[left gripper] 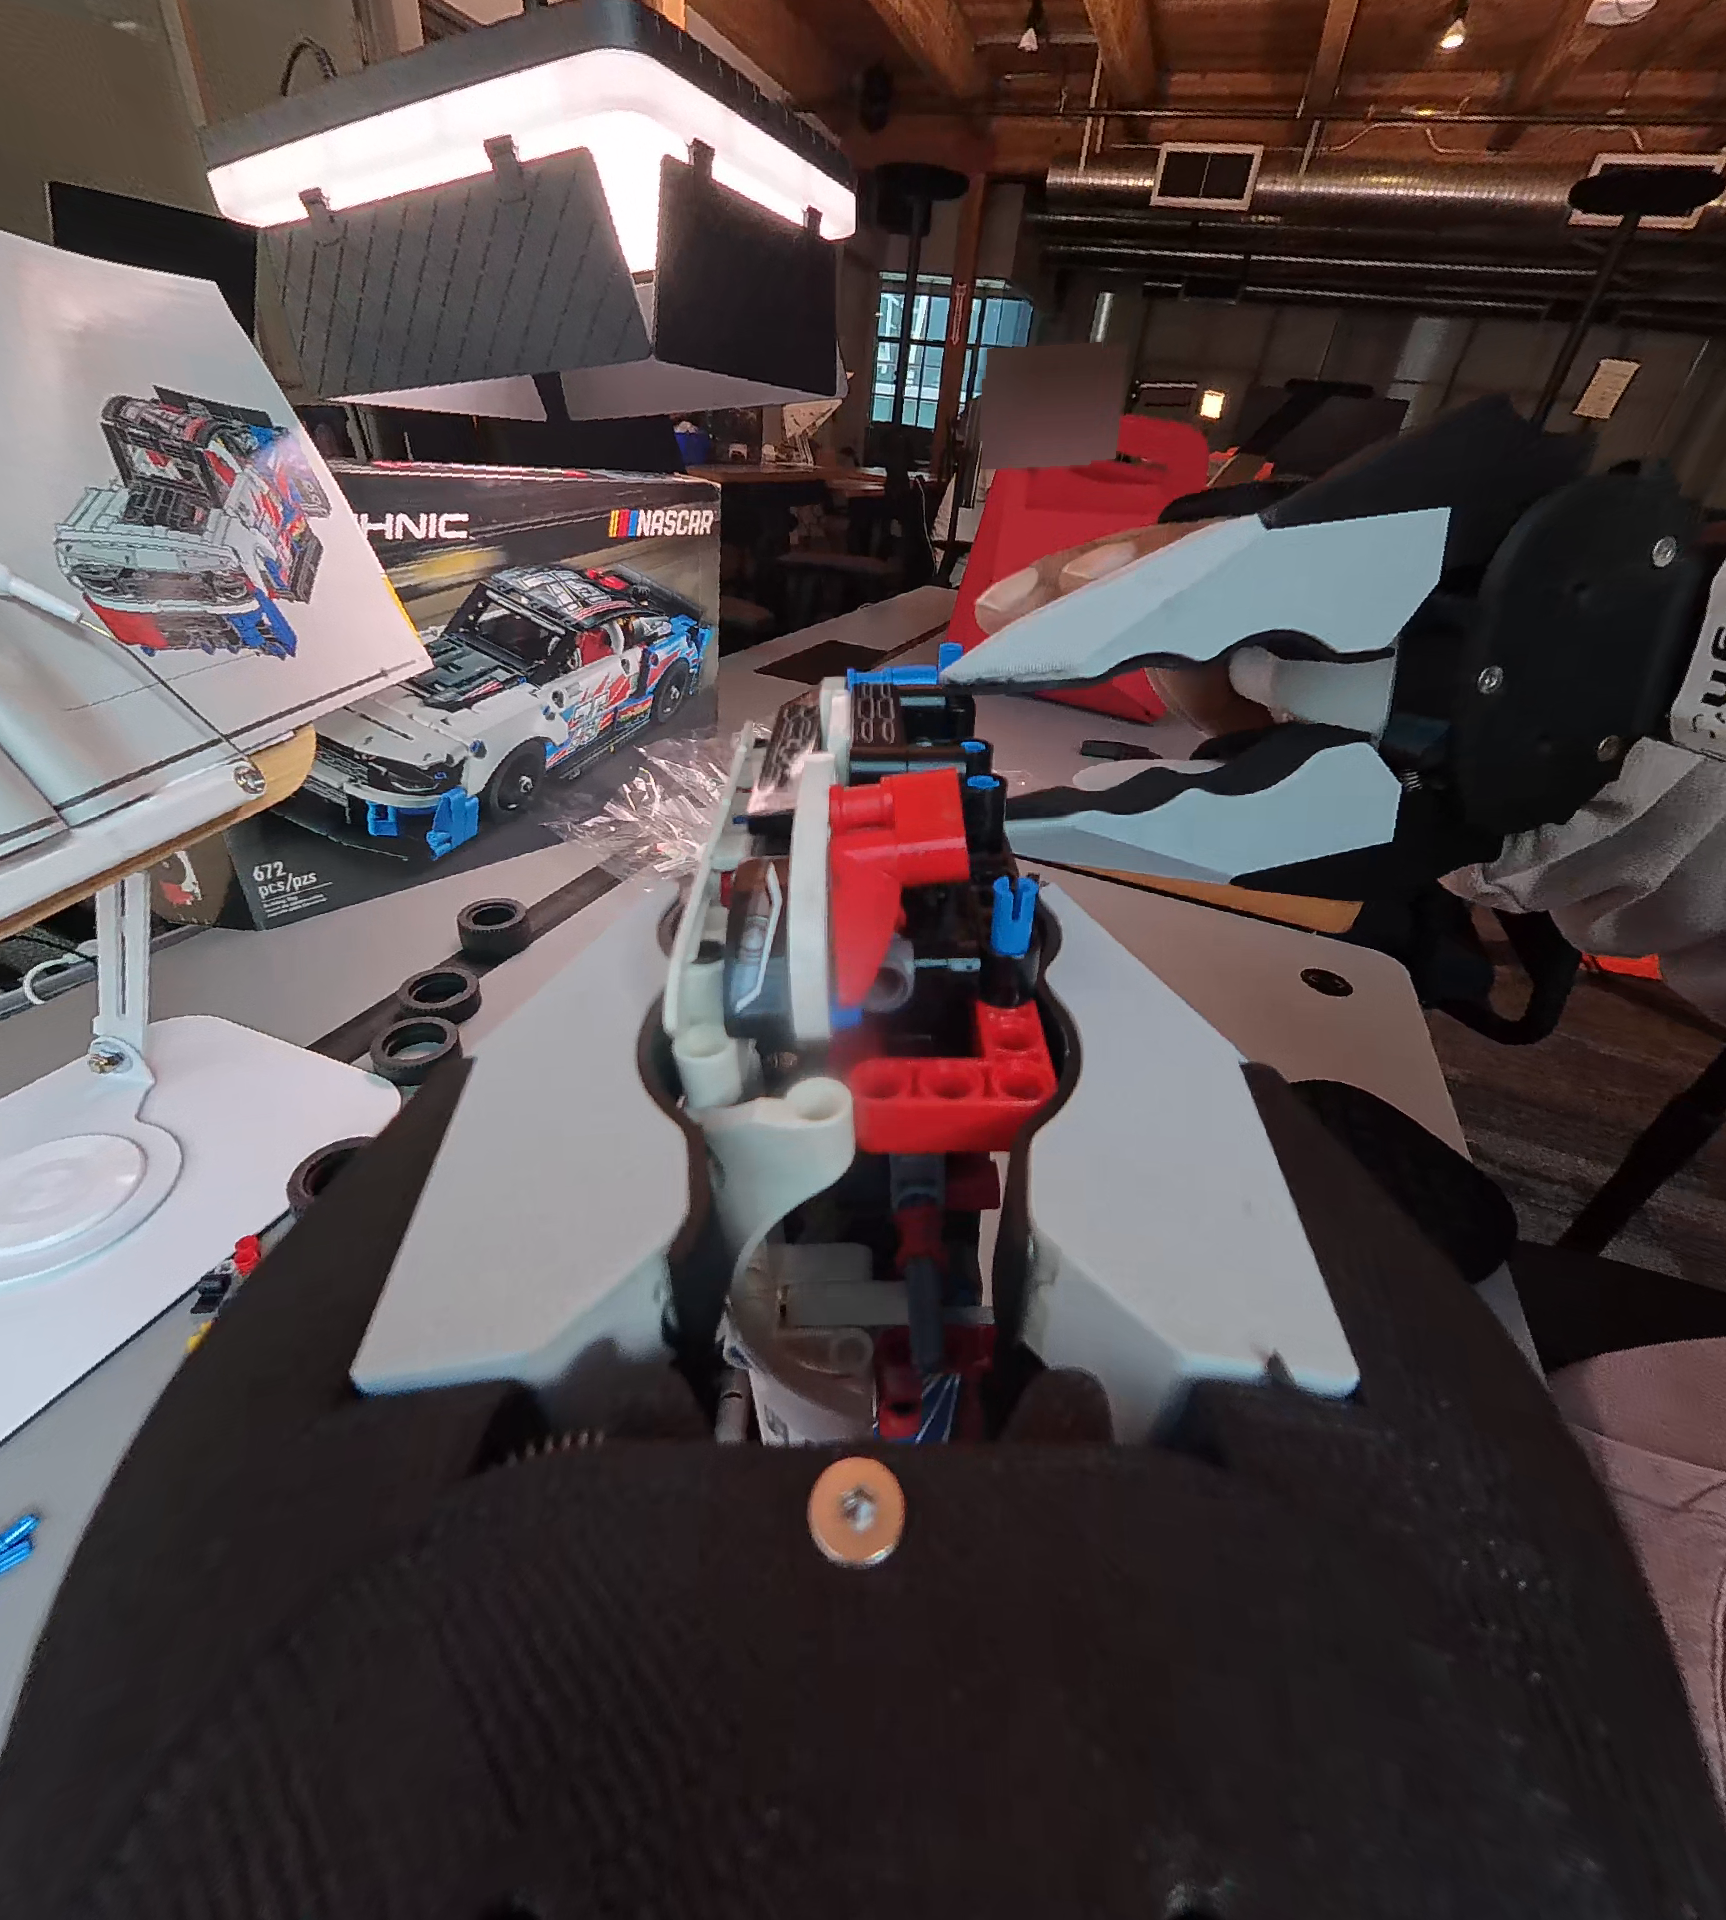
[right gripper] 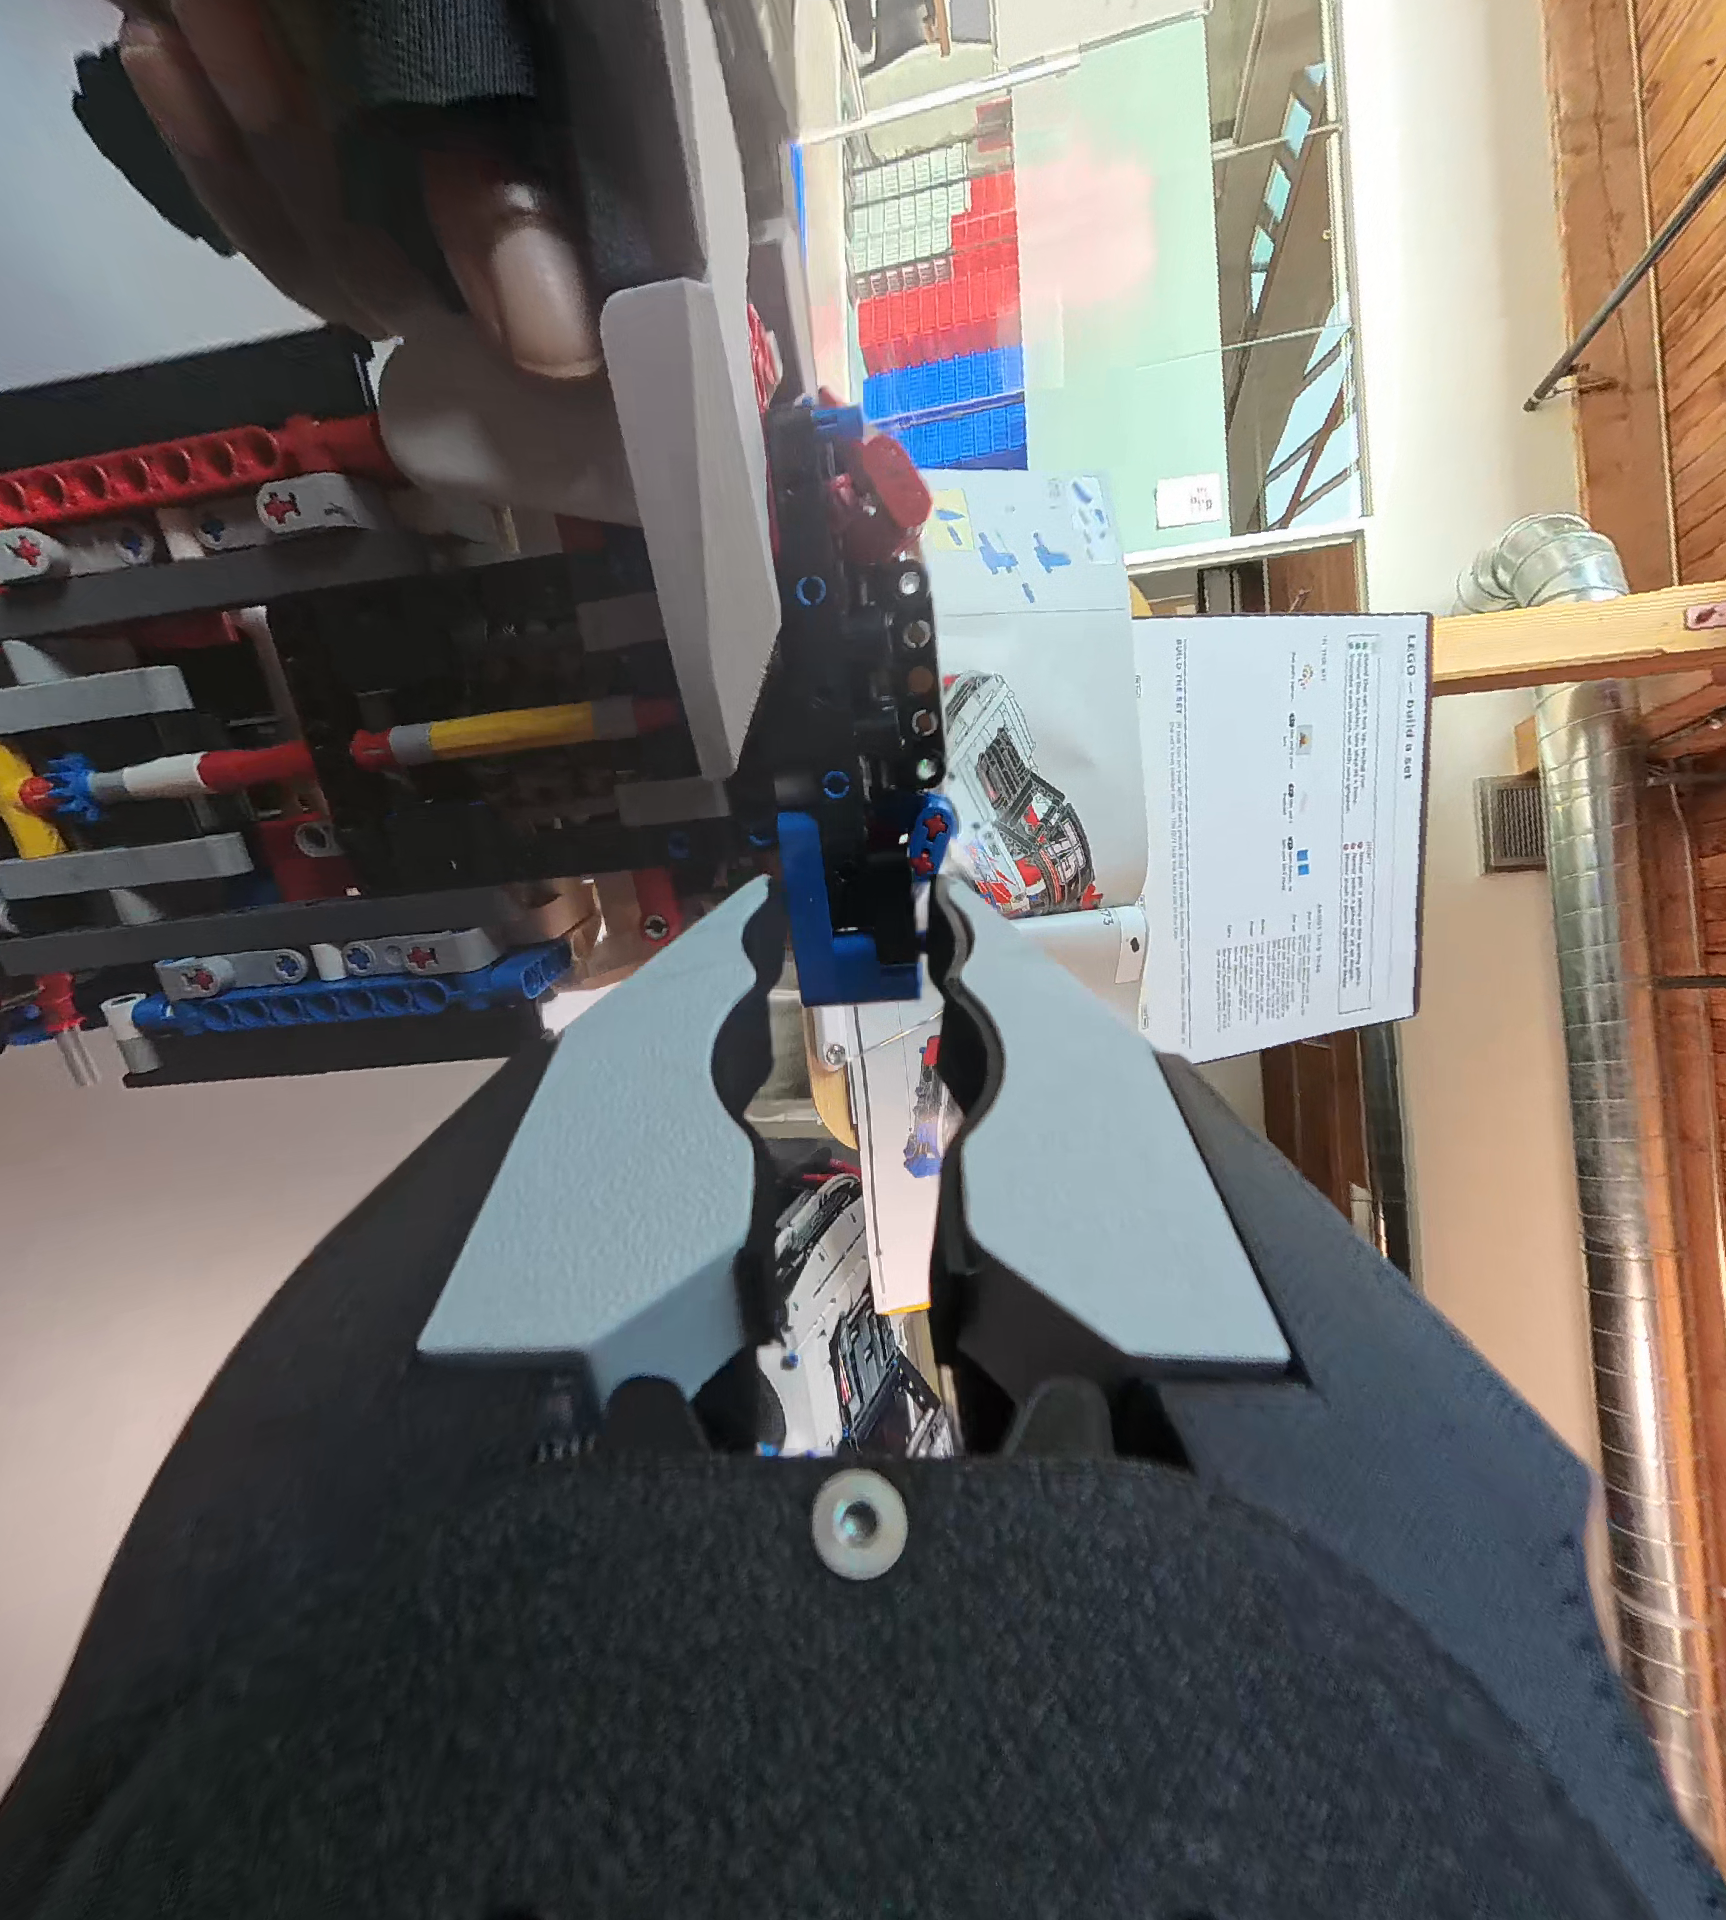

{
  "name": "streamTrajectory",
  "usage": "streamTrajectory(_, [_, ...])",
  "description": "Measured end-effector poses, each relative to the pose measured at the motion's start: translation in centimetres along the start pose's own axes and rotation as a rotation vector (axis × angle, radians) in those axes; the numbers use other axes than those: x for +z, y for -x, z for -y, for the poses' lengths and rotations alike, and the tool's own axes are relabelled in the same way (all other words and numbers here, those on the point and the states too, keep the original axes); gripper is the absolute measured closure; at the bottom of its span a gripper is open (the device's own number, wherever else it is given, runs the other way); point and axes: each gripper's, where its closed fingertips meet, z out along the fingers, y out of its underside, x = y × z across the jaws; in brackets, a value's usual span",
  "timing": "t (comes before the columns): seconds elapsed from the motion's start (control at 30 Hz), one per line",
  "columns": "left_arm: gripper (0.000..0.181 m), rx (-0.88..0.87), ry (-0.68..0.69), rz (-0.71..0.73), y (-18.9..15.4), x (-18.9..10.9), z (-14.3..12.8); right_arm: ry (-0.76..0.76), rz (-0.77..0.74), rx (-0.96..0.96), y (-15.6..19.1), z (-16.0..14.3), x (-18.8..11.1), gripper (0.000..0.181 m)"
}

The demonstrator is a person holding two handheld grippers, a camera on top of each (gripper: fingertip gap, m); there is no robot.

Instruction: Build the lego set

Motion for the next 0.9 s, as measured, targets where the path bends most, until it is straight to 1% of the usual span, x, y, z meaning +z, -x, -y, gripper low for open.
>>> streamTrajectory(0.03, [0.122, 0.000, 0.000, -0.003, 0.0, 0.0, 0.0, -0.031, -0.004, 0.019, -0.4, 0.5, -0.5, 0.146])
streamTrajectory(0.07, [0.122, 0.004, 0.000, -0.004, -0.1, 0.0, 0.0, -0.053, -0.011, 0.054, -1.0, 0.9, -1.2, 0.142])
streamTrajectory(0.13, [0.121, 0.010, 0.003, -0.019, -0.2, -0.1, 0.0, -0.099, -0.020, 0.177, -2.4, 1.1, -2.7, 0.138])
streamTrajectory(0.17, [0.120, 0.013, 0.007, -0.032, -0.4, -0.1, -0.1, -0.101, -0.009, 0.248, -2.7, 0.5, -3.3, 0.139])
streamTrajectory(0.27, [0.120, 0.035, 0.019, -0.071, -1.0, -0.1, -0.2, -0.102, 0.150, 0.494, -0.8, -1.3, -4.1, 0.141])
streamTrajectory(0.33, [0.120, 0.051, 0.025, -0.101, -1.4, -0.2, -0.2, -0.117, 0.212, 0.630, 0.4, -2.3, -4.3, 0.142])
streamTrajectory(0.47, [0.121, 0.092, 0.046, -0.178, -2.4, -0.4, -0.5, -0.208, 0.309, 0.848, 2.4, -2.5, -4.3, 0.145])
streamTrajectory(0.63, [0.121, 0.133, 0.057, -0.258, -3.7, -0.7, -0.7, -0.333, 0.377, 0.992, 3.9, -1.7, -3.7, 0.139])
streamTrajectory(0.73, [0.122, 0.153, 0.055, -0.300, -4.3, -0.9, -0.8, -0.411, 0.463, 1.052, 5.2, -0.8, -3.5, 0.130])
streamTrajectory(0.9, [0.122, 0.156, 0.041, -0.355, -4.8, -1.3, -0.7, -0.465, 0.571, 1.060, 7.9, 0.1, -2.8, 0.116])
